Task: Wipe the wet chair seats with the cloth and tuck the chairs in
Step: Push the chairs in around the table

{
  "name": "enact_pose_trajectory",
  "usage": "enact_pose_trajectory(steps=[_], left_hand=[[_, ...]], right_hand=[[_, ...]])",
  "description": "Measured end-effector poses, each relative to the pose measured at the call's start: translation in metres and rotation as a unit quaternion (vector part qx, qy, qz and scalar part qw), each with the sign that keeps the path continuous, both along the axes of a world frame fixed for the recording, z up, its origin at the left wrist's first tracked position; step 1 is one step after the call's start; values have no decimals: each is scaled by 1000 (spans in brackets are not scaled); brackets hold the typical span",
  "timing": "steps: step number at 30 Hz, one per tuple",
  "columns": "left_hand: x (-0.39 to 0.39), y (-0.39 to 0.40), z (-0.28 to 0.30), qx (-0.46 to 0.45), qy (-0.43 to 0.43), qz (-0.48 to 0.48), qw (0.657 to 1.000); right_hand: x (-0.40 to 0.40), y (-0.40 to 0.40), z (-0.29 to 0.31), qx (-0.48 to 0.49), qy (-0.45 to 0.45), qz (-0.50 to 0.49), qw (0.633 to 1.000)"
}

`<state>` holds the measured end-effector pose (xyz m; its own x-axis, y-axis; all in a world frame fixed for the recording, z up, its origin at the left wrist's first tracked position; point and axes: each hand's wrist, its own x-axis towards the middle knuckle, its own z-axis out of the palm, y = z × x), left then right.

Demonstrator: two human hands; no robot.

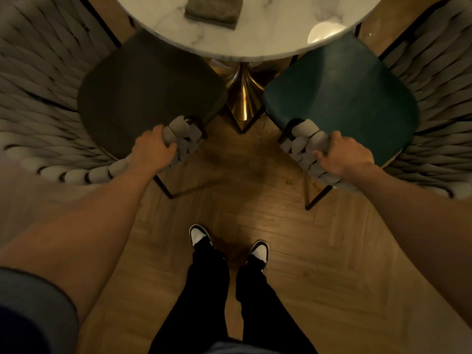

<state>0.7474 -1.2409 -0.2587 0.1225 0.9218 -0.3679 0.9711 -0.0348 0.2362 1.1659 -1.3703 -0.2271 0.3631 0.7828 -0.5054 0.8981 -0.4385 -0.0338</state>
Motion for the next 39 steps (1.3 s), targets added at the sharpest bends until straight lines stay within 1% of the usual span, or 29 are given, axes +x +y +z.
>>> enact_pose_trajectory(steps=[3,5,8,10,12,15,19,23,26,30,34,36,39], left_hand=[[6,-27,31,14,-28,37,999],[11,-52,48,-10,-51,45,998],[12,-83,63,-62,-75,22,995],[11,-101,73,-85,-77,11,993],[10,-117,79,-87,-84,5,993],[4,-141,86,-100,-97,7,990],[-19,-172,88,-127,-115,43,984],[-50,-203,91,-145,-158,131,968],[-84,-223,88,-172,-194,184,948],[-146,-244,76,-212,-205,230,927],[-235,-255,69,-232,-204,267,913],[-269,-256,68,-235,-204,268,912],[-342,-257,70,-232,-202,303,902]], right_hand=[[-10,-15,29,-6,27,-22,999],[-17,-27,44,-21,51,-35,998],[-32,-47,60,-19,88,-39,995],[-46,-62,66,-8,101,-23,995],[-57,-77,67,4,112,-13,994],[-71,-96,69,-8,124,10,992],[-94,-107,73,-25,152,21,988],[-135,-107,69,-78,194,32,977],[-179,-101,64,-97,201,78,972],[-251,-90,66,-114,213,124,962],[-343,-73,64,-135,204,165,956],[-377,-67,62,-145,201,168,954],[-451,-52,57,-167,206,185,946]])
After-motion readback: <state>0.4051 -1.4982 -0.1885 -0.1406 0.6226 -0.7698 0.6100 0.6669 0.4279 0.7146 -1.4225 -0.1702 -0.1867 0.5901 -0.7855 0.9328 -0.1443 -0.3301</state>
